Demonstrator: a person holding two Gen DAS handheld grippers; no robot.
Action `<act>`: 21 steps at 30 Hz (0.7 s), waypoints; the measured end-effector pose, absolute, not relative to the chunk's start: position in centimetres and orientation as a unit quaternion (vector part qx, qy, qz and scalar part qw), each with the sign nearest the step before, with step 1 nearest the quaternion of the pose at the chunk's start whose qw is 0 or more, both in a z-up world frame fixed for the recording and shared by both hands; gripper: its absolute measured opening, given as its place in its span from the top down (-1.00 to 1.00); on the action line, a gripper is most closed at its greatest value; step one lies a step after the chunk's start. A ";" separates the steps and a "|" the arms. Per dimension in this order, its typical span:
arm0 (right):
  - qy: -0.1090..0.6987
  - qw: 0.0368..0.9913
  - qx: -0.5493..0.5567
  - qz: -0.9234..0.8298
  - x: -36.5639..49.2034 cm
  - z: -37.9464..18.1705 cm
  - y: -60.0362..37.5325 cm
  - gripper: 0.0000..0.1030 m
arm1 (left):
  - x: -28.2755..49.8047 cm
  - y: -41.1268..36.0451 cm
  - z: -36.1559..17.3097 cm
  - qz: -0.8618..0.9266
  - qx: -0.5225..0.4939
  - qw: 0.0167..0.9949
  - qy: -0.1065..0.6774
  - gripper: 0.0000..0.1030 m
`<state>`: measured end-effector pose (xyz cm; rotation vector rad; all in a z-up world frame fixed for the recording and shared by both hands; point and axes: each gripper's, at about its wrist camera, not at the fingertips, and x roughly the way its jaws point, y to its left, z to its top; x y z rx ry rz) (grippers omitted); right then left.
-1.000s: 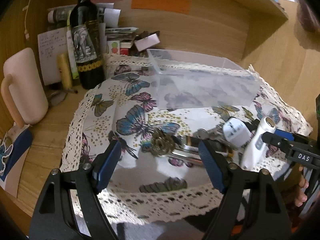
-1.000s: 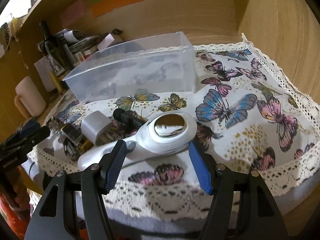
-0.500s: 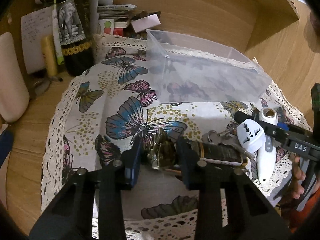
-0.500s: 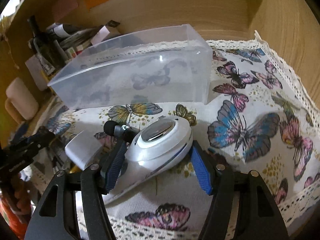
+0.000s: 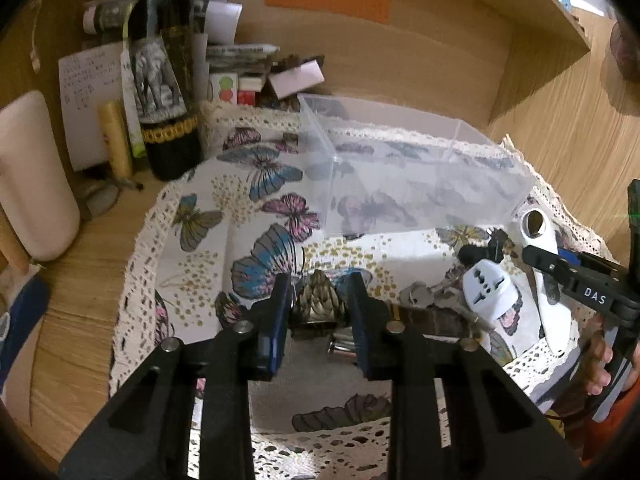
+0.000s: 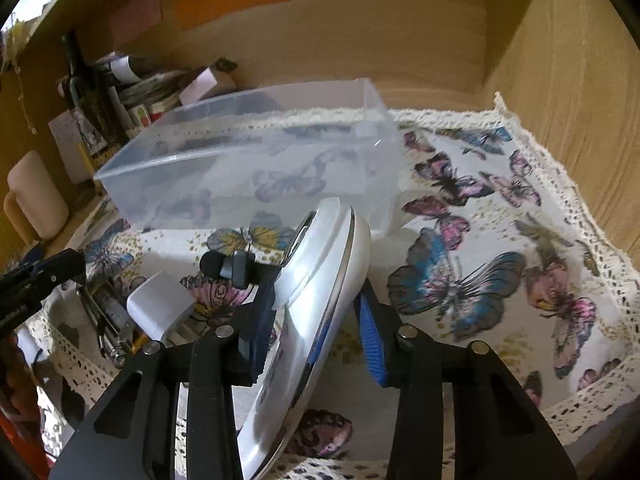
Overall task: Organize rigid objects
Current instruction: 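Grasp the dark spiky ornament with the left tool while the right tool grasps the white handheld device, then carry both items over the clear box and open both tools to drop them in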
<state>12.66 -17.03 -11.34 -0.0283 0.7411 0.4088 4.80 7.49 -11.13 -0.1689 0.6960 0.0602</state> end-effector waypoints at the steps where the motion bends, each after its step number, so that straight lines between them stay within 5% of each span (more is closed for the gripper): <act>1: 0.356 0.913 -0.012 0.198 12.6 -11.1 -17.1 0.30 | 4.7 7.4 -10.9 0.031 -0.080 0.938 0.337 0.45; 21: 0.200 0.955 -0.006 0.220 13.1 -0.8 -17.6 0.32 | 7.8 5.9 -2.0 0.040 -0.046 0.971 0.233 0.45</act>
